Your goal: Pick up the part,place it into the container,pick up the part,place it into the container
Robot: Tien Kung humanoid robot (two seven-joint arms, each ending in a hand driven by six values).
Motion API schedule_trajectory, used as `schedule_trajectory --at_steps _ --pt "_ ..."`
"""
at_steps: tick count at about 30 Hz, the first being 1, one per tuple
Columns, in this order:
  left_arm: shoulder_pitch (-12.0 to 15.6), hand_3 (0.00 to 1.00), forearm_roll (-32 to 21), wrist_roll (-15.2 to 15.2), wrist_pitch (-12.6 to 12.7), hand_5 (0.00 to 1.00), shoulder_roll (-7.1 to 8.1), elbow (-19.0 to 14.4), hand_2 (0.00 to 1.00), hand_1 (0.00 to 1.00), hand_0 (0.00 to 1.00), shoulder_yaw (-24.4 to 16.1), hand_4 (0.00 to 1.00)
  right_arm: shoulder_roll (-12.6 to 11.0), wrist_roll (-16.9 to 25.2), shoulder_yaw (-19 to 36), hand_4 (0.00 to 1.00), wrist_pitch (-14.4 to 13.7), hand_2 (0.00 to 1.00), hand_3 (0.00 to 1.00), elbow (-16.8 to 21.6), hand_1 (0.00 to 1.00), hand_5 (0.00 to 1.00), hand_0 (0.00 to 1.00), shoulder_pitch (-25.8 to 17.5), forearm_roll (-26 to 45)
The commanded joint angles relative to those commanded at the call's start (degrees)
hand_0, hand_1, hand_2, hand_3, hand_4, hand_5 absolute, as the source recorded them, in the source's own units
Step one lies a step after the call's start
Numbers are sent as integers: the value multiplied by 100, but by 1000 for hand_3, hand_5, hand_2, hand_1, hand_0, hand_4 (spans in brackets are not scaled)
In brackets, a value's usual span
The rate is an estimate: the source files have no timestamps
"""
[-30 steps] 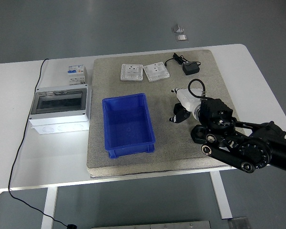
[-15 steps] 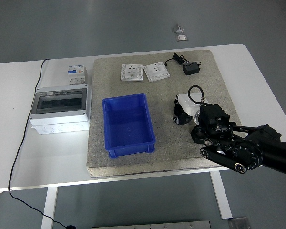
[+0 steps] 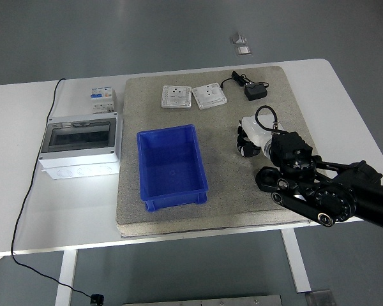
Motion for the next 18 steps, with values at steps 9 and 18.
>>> schedule_trajectory --at_steps 9,18 --pt "12 614 10 -8 7 669 7 3 682 664 651 -12 642 -104 560 270 27 -995 568 644 1090 253 2 382 46 233" --pt "-1 614 103 31 15 668 12 -2 682 663 651 -94 642 47 881 -375 36 -486 596 651 1785 358 2 517 167 796"
